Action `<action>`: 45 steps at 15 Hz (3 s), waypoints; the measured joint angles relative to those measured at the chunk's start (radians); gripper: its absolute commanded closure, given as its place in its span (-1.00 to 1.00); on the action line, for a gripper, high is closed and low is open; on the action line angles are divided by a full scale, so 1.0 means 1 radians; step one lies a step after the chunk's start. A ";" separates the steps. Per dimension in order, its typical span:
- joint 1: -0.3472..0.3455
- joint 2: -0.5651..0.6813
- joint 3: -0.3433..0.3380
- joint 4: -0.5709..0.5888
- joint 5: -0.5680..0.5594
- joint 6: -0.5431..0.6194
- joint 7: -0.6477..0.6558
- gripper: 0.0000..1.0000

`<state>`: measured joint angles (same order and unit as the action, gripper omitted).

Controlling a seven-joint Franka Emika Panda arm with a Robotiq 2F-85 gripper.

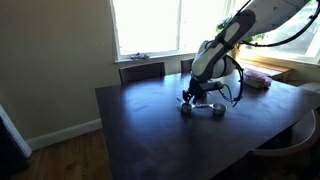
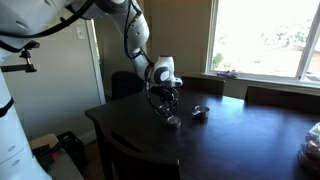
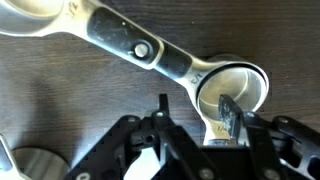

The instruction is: Stack the cups

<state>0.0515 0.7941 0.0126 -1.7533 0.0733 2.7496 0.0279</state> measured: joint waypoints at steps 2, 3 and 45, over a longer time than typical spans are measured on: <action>0.000 0.000 0.000 0.000 0.000 0.000 0.000 -0.61; 0.000 0.000 0.000 0.000 0.000 0.000 0.000 -0.65; -0.067 0.349 -0.102 0.626 -0.210 -0.250 -0.088 -1.00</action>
<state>-0.0153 1.1427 -0.0890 -1.1278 -0.1367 2.4999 -0.0598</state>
